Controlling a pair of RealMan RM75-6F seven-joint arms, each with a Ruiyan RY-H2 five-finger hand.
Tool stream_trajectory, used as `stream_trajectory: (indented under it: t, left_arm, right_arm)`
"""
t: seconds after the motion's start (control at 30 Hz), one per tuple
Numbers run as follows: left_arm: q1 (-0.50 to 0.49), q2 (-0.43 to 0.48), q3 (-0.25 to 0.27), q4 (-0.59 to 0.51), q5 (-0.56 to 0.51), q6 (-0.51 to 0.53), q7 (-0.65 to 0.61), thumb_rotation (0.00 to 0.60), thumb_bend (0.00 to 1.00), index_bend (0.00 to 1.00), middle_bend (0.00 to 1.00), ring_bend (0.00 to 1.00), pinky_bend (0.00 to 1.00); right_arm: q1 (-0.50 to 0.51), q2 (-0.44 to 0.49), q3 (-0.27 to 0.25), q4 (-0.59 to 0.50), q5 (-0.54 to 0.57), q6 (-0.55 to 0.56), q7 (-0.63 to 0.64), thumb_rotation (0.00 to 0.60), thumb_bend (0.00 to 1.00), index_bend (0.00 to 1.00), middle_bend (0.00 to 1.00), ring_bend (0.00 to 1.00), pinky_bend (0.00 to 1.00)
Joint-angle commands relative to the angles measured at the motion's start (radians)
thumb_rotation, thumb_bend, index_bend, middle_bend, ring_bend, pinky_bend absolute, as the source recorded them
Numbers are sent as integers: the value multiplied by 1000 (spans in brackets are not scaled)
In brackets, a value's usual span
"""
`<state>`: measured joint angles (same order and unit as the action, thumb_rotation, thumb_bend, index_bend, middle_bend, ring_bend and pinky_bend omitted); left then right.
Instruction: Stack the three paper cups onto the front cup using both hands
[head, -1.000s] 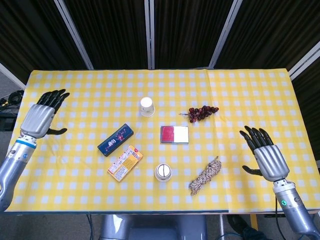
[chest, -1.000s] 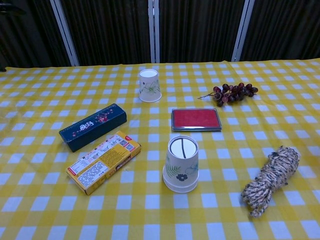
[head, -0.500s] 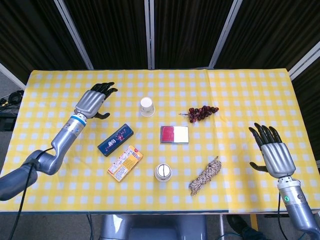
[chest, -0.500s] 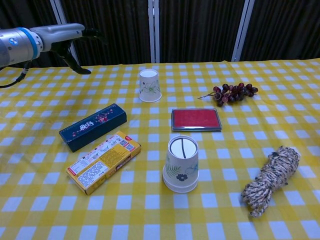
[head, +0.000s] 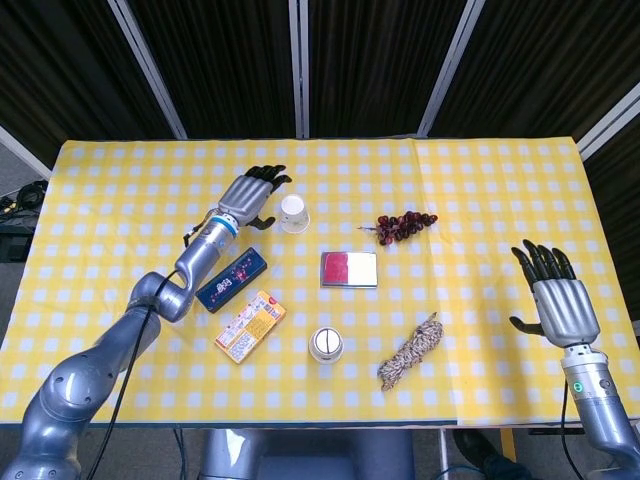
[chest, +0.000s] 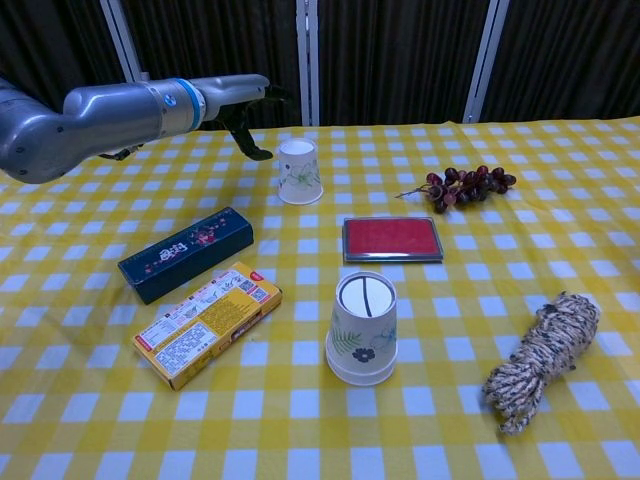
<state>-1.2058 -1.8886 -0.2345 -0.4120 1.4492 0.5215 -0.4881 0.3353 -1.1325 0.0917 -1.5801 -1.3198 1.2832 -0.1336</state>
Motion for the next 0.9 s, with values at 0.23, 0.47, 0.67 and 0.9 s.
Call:
stream_trajectory:
  t: [0.23, 0.47, 0.67, 0.9]
  left_arm:
    - [-64, -102, 56, 131, 37, -28, -120, 600, 364, 165, 35, 92, 162]
    - [-79, -149, 66, 200, 28, -36, -134, 600, 364, 375, 317, 340, 477]
    - [-75, -151, 70, 208, 20, -27, -131, 600, 363, 450, 407, 409, 515]
    - [-64, -126, 74, 191, 15, 18, -133, 600, 363, 452, 408, 409, 514]
  right_arm:
    - [-9, 2, 13, 11, 4, 2, 11, 600, 0, 0, 0, 0, 0]
    - [-20, 5, 24, 16, 3, 16, 23, 600, 0, 0, 0, 0, 0]
    - [-26, 7, 29, 13, -2, 24, 25, 600, 0, 0, 0, 0, 0]
    - [-32, 10, 34, 1, -11, 34, 20, 600, 0, 0, 0, 0, 0]
